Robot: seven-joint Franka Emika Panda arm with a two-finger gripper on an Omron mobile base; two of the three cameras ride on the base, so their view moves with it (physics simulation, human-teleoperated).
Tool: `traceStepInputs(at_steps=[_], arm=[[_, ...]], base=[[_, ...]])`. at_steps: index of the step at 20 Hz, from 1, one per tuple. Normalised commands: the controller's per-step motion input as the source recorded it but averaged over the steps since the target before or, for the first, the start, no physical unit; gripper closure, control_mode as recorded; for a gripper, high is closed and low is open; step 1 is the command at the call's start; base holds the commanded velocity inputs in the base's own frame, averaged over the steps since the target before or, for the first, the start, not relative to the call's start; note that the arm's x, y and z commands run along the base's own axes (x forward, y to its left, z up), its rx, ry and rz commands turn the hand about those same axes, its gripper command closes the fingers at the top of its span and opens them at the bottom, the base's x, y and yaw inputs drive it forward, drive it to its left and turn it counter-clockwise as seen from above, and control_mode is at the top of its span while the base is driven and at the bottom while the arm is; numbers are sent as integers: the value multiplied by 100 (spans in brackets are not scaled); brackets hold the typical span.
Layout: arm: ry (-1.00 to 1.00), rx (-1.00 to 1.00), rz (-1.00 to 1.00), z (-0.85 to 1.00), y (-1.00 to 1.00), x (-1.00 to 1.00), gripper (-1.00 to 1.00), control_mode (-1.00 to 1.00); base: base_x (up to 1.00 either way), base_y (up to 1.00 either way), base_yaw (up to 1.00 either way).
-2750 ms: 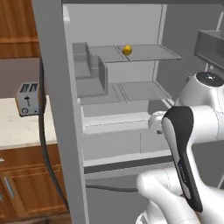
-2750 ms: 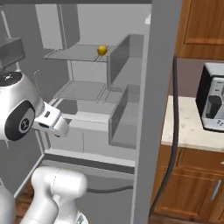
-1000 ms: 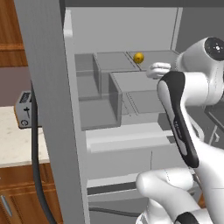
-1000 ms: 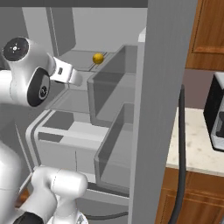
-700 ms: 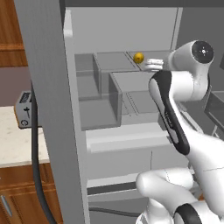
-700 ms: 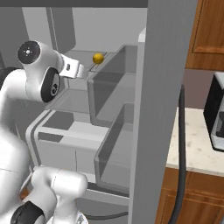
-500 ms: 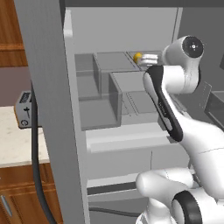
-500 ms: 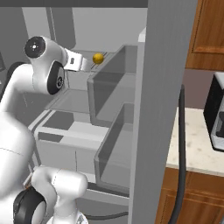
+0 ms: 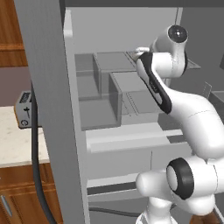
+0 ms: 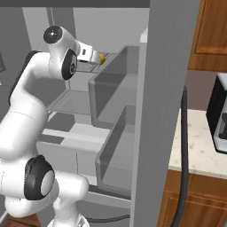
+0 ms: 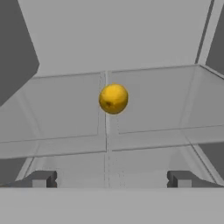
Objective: Grab the lemons from the fridge, place them in the blender, close the lid, and turn on the blender to create a marinade.
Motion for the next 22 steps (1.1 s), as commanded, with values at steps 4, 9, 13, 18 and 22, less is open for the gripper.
traceStepInputs(at_steps=[4,9,13,18,22], arm=[[0,0,0,-15,-2,66,-100,-100],[0,0,0,-24,-1,65,-100,-100],[0,0,0,-11,-3,68,-100,-100],[4,0,0,0,-7,65,-100,-100],[10,0,0,-6,-3,69,-100,-100]], base=[[0,0,0],[0,0,0],[0,0,0],[0,0,0],[0,0,0]])
